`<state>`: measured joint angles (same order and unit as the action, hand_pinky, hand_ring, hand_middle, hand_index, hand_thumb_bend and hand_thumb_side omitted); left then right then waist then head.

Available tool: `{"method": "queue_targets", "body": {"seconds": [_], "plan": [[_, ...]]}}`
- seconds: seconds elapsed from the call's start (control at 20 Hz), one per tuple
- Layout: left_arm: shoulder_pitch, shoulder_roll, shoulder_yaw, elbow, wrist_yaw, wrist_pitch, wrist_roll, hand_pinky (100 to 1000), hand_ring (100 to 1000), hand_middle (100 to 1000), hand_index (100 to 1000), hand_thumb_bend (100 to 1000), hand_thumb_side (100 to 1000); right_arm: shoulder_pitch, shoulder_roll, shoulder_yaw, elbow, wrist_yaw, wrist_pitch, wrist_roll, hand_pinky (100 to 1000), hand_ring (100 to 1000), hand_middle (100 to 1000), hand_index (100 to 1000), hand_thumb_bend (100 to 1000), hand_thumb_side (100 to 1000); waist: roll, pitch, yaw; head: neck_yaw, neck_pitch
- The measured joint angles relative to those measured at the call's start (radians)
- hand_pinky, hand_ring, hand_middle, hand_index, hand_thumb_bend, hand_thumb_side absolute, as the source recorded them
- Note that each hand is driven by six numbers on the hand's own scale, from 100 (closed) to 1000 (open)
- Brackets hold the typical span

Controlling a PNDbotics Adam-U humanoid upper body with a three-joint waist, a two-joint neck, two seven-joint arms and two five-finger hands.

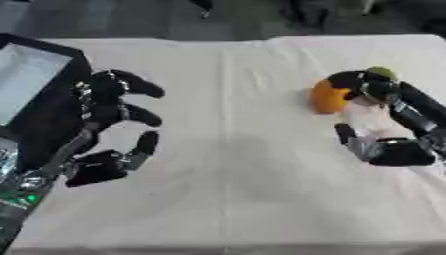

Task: Pick up the objects with one hand, pass them to the other hand, and then place them into the box on the other side of the table.

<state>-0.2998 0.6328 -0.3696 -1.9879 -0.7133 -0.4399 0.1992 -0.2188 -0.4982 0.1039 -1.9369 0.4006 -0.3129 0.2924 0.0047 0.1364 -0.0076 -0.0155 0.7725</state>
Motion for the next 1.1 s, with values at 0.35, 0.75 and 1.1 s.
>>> {"method": "queue_targets", "body": {"seconds": [0.35, 0.75, 1.1], "plan": [[0.0, 0.0, -0.001, 0.0, -0.003, 0.002, -0.006, 754, 100, 715, 639, 100, 100, 0.013, -0.006, -0.021, 0.012, 0.023, 0.013, -0.02, 764, 871, 882, 911, 100, 362, 0.001, 0.0, -0.004, -0.008, 0.0], [0.0, 0.0, -0.001, 0.0, -0.003, 0.002, -0.011, 755, 100, 715, 640, 100, 100, 0.034, -0.041, -0.07, 0.115, 0.131, 0.065, -0.057, 792, 878, 898, 926, 100, 399, 0.001, -0.005, -0.005, -0.017, 0.0], [0.0, 0.0, -0.001, 0.0, -0.001, 0.001, -0.014, 755, 100, 715, 640, 100, 100, 0.05, -0.063, -0.093, 0.249, 0.238, 0.103, -0.091, 807, 879, 910, 921, 100, 453, 0.0, -0.006, -0.005, -0.026, 0.0]]}}
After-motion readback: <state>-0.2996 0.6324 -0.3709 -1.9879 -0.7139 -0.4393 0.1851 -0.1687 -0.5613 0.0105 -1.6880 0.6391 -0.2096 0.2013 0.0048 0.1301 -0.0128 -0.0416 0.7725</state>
